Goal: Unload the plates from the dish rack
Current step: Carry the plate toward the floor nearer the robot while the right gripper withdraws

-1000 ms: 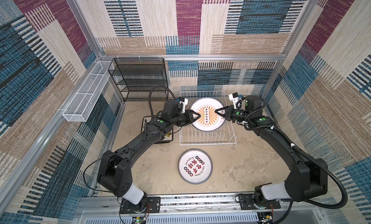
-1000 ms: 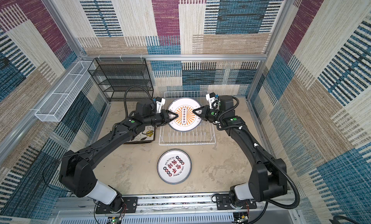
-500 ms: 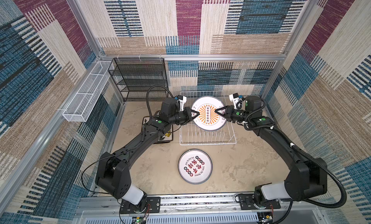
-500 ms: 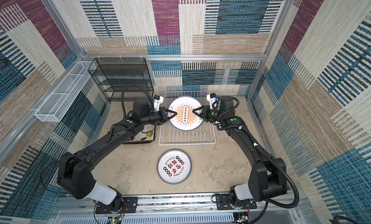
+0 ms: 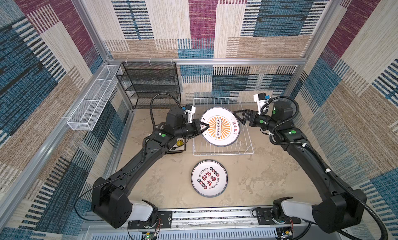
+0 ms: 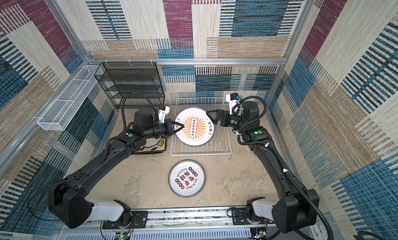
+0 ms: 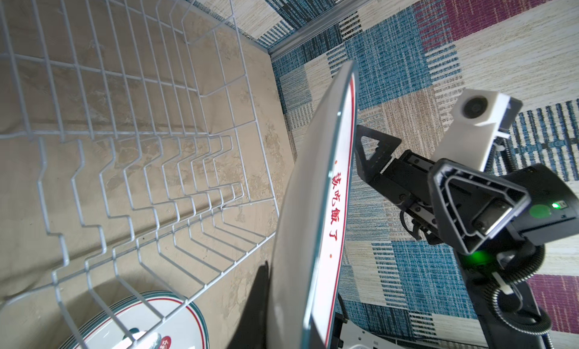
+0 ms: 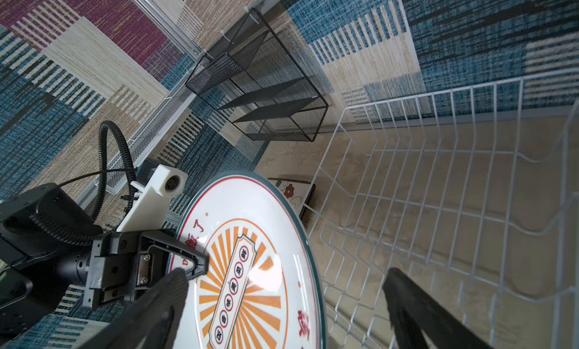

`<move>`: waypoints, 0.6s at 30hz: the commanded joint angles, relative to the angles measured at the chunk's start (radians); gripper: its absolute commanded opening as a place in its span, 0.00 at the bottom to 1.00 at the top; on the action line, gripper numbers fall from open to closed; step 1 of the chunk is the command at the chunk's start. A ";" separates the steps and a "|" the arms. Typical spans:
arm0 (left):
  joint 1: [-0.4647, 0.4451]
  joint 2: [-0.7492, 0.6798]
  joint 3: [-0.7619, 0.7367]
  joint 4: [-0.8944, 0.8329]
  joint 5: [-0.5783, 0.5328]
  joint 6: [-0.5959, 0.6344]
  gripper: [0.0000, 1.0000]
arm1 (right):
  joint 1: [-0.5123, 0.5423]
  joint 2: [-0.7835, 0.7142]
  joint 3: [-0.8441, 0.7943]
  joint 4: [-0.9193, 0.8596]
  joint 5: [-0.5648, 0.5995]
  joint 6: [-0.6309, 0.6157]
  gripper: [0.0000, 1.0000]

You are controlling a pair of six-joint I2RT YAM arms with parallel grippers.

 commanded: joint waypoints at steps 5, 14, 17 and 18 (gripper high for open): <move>0.004 -0.125 -0.053 -0.121 -0.021 0.071 0.00 | 0.002 -0.080 -0.045 -0.019 -0.015 -0.290 1.00; 0.004 -0.324 -0.209 -0.212 -0.059 0.069 0.00 | 0.007 -0.243 -0.160 -0.059 -0.095 -0.717 1.00; 0.005 -0.383 -0.255 -0.253 -0.062 0.058 0.00 | 0.012 -0.280 -0.176 -0.107 -0.133 -0.830 1.00; 0.004 -0.400 -0.270 -0.266 -0.057 0.056 0.00 | 0.014 -0.286 -0.177 -0.130 -0.139 -0.859 1.00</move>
